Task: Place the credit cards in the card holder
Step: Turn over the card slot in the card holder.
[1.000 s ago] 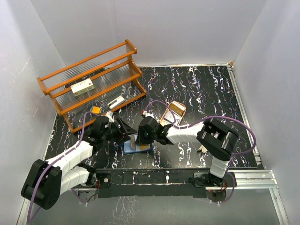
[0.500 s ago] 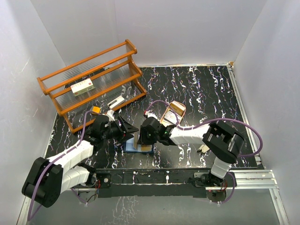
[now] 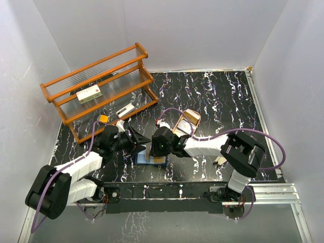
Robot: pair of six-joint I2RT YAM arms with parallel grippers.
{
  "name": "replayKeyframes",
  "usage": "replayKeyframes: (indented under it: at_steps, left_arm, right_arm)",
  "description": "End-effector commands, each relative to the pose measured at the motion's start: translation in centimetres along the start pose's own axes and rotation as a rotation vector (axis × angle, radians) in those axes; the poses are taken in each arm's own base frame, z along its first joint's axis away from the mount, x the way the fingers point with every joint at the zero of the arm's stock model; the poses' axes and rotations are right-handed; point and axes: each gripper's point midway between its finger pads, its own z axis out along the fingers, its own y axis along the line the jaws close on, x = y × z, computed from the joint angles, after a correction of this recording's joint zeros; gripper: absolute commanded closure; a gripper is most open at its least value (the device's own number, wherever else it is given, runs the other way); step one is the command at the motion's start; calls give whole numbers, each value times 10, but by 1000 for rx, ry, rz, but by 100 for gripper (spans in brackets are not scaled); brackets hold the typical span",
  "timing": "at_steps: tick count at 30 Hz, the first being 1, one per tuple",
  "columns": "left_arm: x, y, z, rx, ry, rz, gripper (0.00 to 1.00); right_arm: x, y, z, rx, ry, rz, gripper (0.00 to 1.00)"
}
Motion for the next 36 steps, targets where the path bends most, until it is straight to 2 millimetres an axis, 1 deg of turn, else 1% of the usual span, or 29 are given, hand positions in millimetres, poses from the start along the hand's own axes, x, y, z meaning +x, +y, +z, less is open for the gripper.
replayKeyframes:
  at_steps: [1, 5, 9, 12, 15, 18, 22, 25, 28, 32, 36]
  left_arm:
    - [8, -9, 1, 42, 32, 4, 38]
    - [9, -10, 2, 41, 31, 4, 38]
    - [11, -12, 3, 49, 32, 1, 38]
    - [13, -14, 6, 50, 37, 2, 38]
    - [16, -14, 9, 51, 43, 1, 38]
    - [18, -14, 11, 47, 45, 0, 38]
    - [21, -18, 14, 47, 56, 9, 38]
    - [22, -21, 15, 46, 59, 15, 38]
    - [23, -22, 16, 40, 58, 20, 38]
    - [26, -18, 21, 26, 71, 25, 38]
    - [32, -15, 29, 28, 88, 30, 38]
  right_arm:
    - [-7, -2, -5, 15, -33, -30, 73]
    - [-11, -1, -5, 22, -42, -39, 74]
    - [-17, -7, -10, 54, -76, -40, 73]
    - [-19, -12, -14, 69, -96, -43, 71]
    - [-22, -12, -18, 68, -108, -47, 67]
    - [-24, -14, -21, 79, -119, -49, 66]
    - [-26, -18, -26, 100, -134, -59, 66]
    - [-28, -30, -36, 148, -154, -62, 66]
    - [-35, -45, -50, 210, -190, -71, 66]
    - [-52, -61, -79, 296, -255, -93, 66]
    - [-69, -66, -104, 305, -311, -126, 65]
